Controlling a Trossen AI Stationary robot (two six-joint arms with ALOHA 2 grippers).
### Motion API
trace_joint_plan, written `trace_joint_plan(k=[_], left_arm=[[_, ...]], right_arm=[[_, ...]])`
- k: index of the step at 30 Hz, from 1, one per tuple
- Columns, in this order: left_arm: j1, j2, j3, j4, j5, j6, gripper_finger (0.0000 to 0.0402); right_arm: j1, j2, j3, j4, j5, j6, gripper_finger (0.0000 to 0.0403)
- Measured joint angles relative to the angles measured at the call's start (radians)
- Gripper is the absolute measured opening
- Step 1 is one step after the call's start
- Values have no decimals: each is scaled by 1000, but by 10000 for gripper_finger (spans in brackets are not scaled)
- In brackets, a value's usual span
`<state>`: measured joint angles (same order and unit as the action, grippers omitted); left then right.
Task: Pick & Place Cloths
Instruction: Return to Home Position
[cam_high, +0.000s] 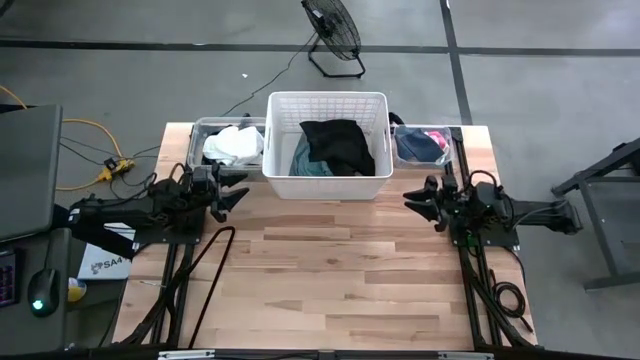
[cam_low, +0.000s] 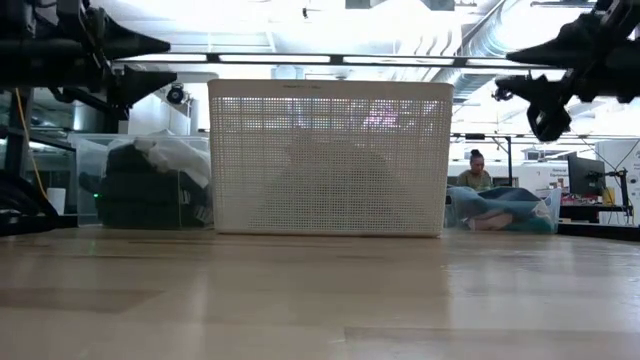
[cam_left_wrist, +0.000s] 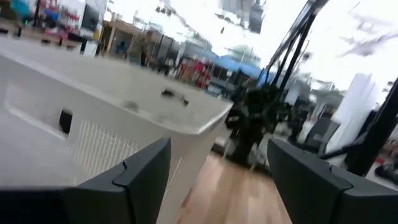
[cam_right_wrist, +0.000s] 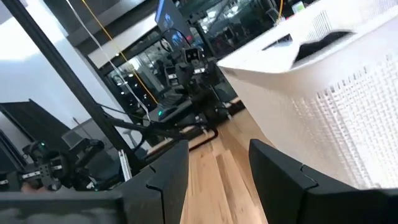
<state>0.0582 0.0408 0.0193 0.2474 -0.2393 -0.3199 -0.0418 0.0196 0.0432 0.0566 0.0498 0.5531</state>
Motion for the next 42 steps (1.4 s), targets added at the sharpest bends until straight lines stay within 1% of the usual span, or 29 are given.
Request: trace_joint_plan(k=[3,6,9,14,20,42], left_arm=[[0,0,-1,-60,1,6,262],[0,-1,-2,-92,2,27,262],[0,-1,-3,-131,27,43,262],[0,2,-3,-219,48,22,262],[0,16,-3,-220,49,26,262],[0,16,-3,-219,49,26,262]], right_arm=[[0,-1,-35,11,-4,20,160],[0,-1,-35,-13,0,23,160],[0,-2,-35,-12,2,11,160],[0,-1,-35,-25,-3,0,160],[0,-1,-35,-26,-31,0,160],[0,-1,-36,-24,-26,0,160]])
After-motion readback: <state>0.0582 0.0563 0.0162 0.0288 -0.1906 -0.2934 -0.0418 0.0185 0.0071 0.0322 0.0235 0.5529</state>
